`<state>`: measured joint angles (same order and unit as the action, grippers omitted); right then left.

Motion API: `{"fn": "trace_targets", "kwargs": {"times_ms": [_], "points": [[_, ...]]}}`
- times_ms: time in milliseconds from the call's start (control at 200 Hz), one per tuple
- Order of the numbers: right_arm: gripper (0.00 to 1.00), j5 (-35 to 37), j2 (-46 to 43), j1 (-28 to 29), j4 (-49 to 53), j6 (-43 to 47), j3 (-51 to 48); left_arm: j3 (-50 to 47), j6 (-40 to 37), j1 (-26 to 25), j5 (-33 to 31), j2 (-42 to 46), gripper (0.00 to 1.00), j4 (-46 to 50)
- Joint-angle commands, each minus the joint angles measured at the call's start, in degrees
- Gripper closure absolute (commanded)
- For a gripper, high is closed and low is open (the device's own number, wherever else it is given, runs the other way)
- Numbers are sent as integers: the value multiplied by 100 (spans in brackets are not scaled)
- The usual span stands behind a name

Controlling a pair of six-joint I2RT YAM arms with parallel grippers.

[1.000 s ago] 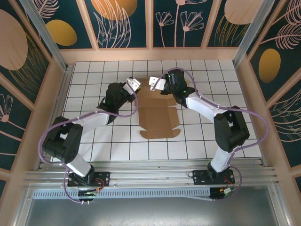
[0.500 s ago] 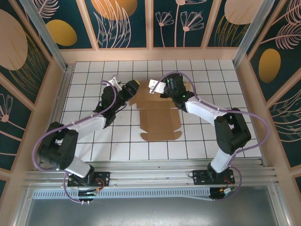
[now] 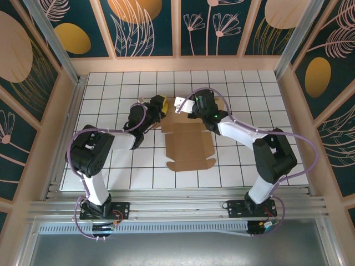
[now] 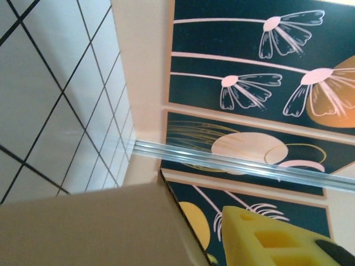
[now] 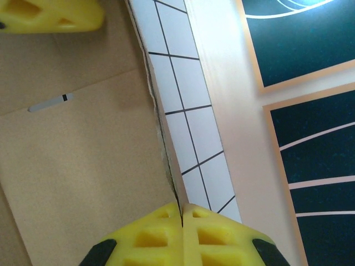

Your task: Fold the paper box

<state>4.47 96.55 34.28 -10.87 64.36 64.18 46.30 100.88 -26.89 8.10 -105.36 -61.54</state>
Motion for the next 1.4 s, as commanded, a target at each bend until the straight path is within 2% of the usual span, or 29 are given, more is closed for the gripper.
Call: {"fn": "trace_targets", "kwargs": {"times_ms": [0, 120, 305, 420, 591, 676, 781, 886, 1046, 1121, 1211, 1392], "points": [[100, 1, -252, 79, -161, -158, -168, 63, 690, 85, -377, -217, 61, -676], [100, 49, -285, 113, -169, -164, -253, 44, 688, 191, -315, -309, 67, -705], [100, 222, -312, 222, -362, -186, -338, 30, 633, 246, -269, -359, 82, -640], [100, 262, -321, 284, -442, -219, -397, 147, 507, 264, -160, -454, 86, -606], [100, 428, -343, 290, -492, -240, -475, 292, -288, 507, -8, -586, 91, -557], [100, 550, -381, 306, -626, -331, -537, 345, -846, 595, -50, -437, 90, -34], [100, 787, -323, 396, -1063, -511, -664, 571, -1140, 482, 408, -306, 89, 243], [100, 1259, -69, 514, -1579, -716, -697, 504, -813, 273, 609, -198, 87, 129], [100, 1998, 385, 674, -2361, -723, -732, 180, -186, 6, 583, -147, 80, -273], [100, 2059, 448, 702, -2590, -724, -795, -41, 354, -85, 579, -228, 72, -713], [100, 2017, 448, 707, -2671, -706, -845, -252, 826, -131, 546, -345, 71, -1216], [100, 1890, 409, 737, -2663, -670, -899, -179, 974, -132, 571, -636, 65, -1599]]}}
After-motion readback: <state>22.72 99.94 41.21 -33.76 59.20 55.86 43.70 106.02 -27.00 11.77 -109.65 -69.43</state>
